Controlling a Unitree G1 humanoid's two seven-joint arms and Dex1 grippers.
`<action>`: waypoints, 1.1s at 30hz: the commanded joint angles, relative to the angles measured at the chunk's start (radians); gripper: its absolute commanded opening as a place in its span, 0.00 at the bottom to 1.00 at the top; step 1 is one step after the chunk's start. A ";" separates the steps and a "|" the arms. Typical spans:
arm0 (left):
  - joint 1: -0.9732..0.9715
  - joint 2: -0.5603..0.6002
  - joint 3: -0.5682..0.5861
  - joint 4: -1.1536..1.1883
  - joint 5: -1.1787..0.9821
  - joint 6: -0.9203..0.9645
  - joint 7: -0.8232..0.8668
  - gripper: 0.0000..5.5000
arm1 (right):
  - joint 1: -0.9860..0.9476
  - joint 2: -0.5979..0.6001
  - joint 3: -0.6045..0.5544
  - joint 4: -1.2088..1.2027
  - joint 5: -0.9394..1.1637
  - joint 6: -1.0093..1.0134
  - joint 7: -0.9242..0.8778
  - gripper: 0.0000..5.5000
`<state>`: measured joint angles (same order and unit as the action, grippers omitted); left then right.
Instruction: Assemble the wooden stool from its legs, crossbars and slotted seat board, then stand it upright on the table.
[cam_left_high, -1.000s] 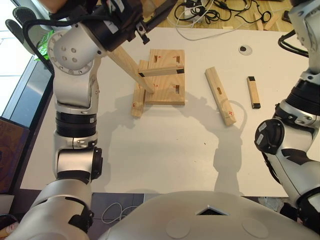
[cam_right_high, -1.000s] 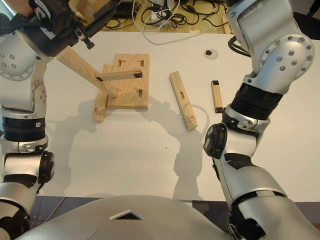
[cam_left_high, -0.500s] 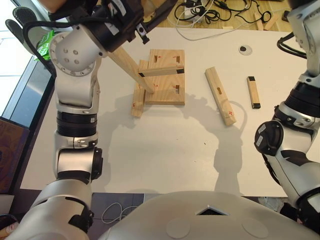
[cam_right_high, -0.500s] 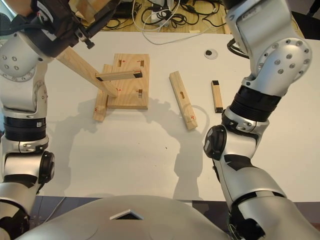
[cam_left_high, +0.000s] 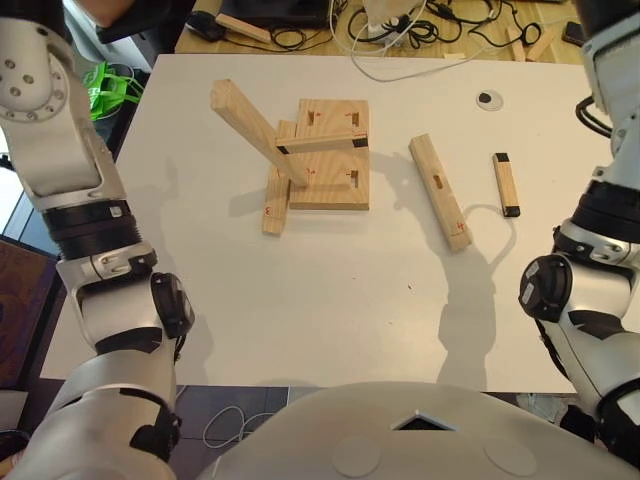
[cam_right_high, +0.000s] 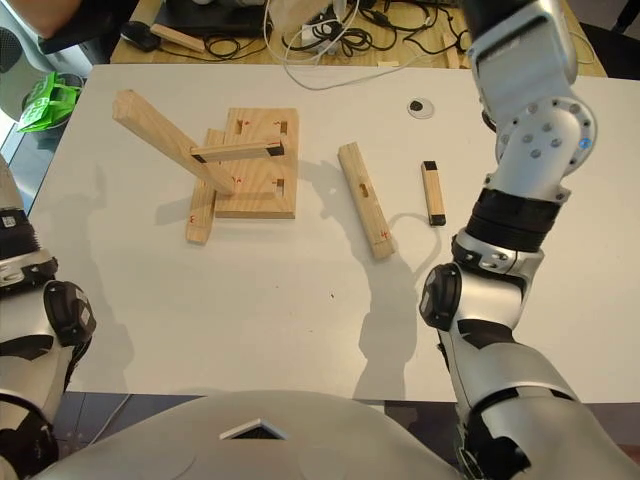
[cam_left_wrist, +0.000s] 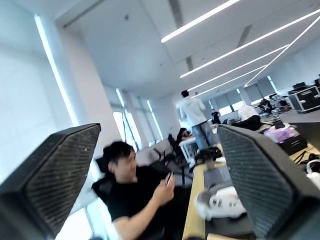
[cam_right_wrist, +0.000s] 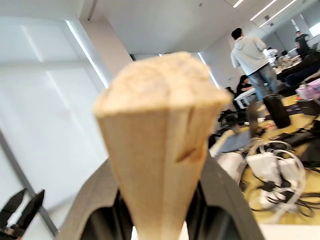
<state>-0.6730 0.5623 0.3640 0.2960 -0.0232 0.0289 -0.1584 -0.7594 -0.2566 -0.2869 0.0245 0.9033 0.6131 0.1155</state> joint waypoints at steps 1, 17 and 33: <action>0.092 -0.027 -0.018 0.137 -0.018 0.111 -0.013 0.78 | 0.075 -0.034 0.079 -0.012 -0.121 0.005 0.032 0.18; 0.394 -0.116 -0.339 -0.332 -0.059 0.388 -0.276 0.78 | 0.187 -0.050 0.035 -0.056 -0.082 0.174 0.146 0.18; 0.449 -0.183 -0.386 -0.620 -0.188 0.641 -0.289 0.78 | 0.239 0.000 0.066 0.003 -0.165 0.191 0.117 0.18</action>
<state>-0.2357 0.3993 -0.0009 -0.2753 -0.1878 0.6299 -0.4461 -0.5400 -0.2451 -0.2321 0.0264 0.7573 0.7907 0.2293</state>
